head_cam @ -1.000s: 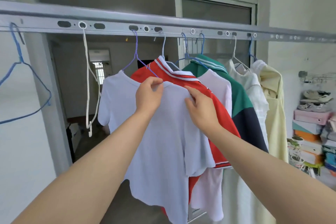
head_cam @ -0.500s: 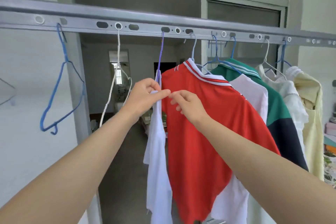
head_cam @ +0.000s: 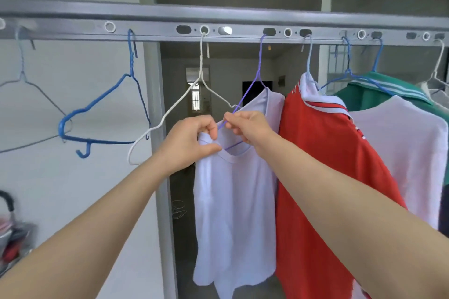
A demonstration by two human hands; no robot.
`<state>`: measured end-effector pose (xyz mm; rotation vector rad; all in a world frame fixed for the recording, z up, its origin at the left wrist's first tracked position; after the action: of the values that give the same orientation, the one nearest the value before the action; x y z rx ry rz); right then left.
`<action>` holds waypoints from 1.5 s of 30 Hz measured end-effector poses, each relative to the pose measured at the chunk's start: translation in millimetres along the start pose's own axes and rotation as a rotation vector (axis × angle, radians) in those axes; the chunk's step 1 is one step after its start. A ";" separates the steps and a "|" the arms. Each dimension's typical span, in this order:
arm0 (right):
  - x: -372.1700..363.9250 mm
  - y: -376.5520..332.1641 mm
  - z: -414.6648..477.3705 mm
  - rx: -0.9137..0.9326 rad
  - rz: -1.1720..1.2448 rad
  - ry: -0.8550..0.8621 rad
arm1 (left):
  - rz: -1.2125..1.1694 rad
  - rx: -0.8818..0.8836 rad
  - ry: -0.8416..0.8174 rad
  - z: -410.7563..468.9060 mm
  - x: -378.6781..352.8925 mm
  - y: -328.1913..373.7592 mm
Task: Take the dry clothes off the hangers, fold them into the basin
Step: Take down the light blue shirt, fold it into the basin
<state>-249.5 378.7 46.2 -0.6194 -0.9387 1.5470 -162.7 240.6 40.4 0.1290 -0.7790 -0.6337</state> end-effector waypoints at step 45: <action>64.4 214.7 -214.0 -0.669 -0.423 -0.532 | -0.403 -0.032 -0.722 -92.8 -190.3 16.5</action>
<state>-206.3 486.7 -241.0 -0.4182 -1.8976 1.0062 -192.9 352.8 -137.4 0.0225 -1.4569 -1.1001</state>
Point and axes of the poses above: each hand's wrist, its own z-axis towards the middle knuckle, its own x-axis out of the back of the hand, y = z × x, the point moved 3 cm from there along z, towards the middle knuckle, and after that the axes turned 5 degrees about x, right-handed, at the moved point
